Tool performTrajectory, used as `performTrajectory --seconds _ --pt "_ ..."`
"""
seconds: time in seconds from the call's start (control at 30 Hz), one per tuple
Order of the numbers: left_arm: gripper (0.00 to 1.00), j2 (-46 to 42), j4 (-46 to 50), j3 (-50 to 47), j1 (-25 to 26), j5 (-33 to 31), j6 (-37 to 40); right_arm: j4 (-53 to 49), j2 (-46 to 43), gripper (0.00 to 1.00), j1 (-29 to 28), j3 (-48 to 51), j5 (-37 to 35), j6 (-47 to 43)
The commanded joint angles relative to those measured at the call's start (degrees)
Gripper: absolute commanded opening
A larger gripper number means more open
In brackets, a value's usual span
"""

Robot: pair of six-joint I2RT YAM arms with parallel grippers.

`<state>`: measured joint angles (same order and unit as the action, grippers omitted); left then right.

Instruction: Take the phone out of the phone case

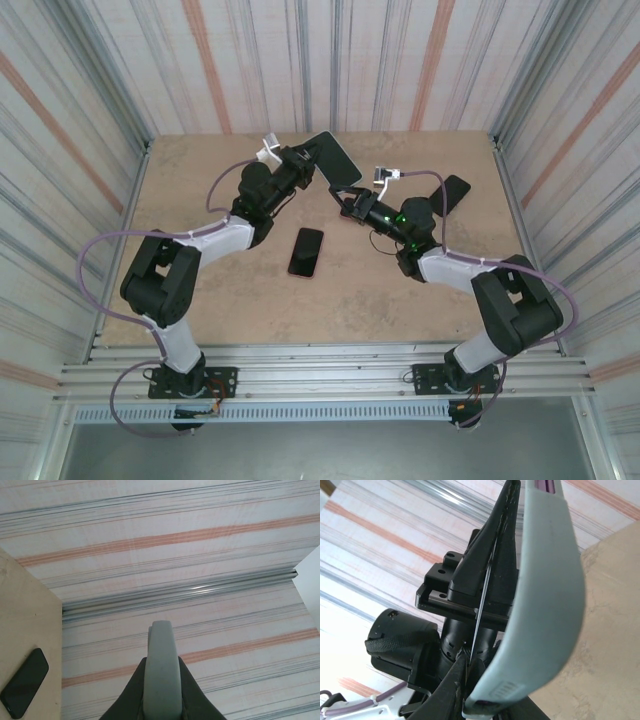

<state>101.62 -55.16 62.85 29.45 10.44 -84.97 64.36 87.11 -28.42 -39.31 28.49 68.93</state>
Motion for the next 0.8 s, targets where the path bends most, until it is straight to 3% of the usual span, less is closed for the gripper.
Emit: performTrajectory --seconds 0.0,0.77 --pt "0.00 -1.8 -2.6 0.6 -0.8 -1.7 -1.4 -1.2 -2.0 0.18 0.2 1.1 -0.7 -5.2" --pt "0.00 -1.7 -3.1 0.3 -0.8 -0.8 -2.8 -0.5 -0.8 0.19 1.0 -0.3 1.8 -4.6"
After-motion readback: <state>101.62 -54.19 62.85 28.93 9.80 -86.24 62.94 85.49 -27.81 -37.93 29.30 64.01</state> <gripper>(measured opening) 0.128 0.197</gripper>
